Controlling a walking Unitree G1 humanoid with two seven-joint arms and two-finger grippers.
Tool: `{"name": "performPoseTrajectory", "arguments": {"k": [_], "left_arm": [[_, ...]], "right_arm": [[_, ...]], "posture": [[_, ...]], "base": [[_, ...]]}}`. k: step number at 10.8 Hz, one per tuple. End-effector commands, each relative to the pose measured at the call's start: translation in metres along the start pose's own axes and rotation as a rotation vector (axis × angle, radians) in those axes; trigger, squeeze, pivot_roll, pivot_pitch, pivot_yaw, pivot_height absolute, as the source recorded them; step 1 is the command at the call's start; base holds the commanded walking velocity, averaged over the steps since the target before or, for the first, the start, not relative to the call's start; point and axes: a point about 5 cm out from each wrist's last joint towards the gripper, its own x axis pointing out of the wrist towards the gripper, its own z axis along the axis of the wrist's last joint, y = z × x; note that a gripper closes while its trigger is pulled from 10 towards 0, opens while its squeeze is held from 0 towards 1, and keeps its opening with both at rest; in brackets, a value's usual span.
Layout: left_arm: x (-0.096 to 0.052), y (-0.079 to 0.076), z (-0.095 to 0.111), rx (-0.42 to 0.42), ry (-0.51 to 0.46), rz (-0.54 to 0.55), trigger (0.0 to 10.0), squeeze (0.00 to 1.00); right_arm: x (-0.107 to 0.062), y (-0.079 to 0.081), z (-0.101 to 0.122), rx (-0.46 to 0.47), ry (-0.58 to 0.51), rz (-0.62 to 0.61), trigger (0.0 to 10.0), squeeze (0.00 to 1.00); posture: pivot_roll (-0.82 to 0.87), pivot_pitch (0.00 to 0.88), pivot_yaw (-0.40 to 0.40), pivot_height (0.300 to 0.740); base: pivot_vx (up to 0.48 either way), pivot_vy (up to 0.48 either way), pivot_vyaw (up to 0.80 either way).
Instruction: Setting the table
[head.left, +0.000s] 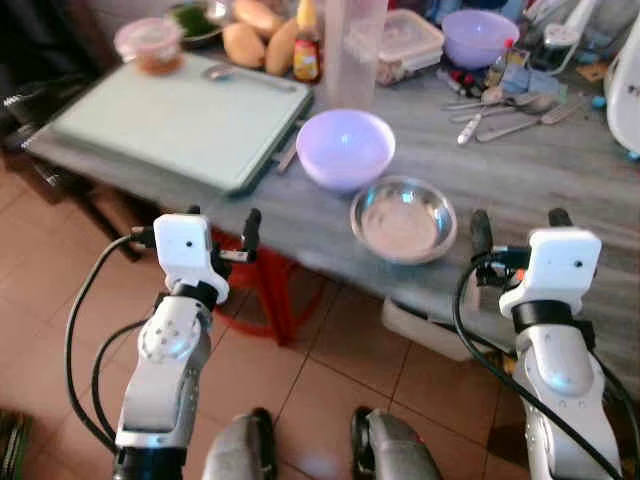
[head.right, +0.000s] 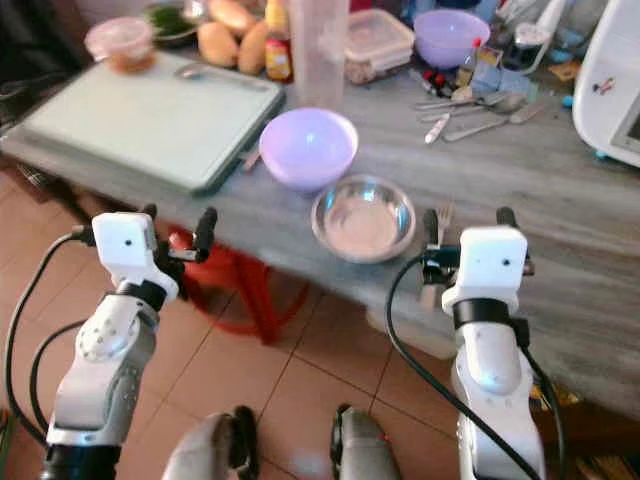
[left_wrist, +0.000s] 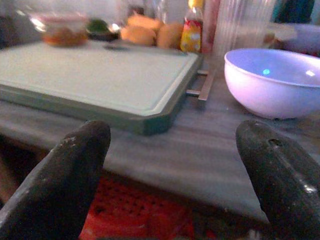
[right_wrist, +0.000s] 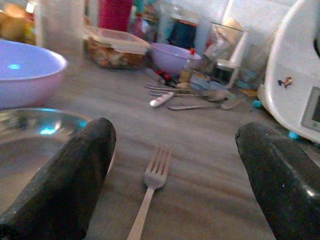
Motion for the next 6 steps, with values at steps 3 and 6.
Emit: {"name": "performPoseTrajectory", "arguments": {"k": [3, 6], "left_arm": [[-0.001, 0.002, -0.005, -0.005, 0.014, 0.014, 10.0, 0.0], [0.003, -0.001, -0.009, -0.006, 0.009, 0.016, 10.0, 0.0]], "right_arm": [[0.007, 0.001, -0.003, -0.014, -0.015, 0.022, 10.0, 0.0], [0.028, 0.008, -0.021, 0.004, 0.028, 0.11, 10.0, 0.0]], "posture": [[-0.07, 0.103, 0.029, 0.74], [-0.07, 0.079, 0.024, 0.74]], "base": [[-0.292, 0.0, 0.0], [-0.29, 0.0, 0.0]]}}
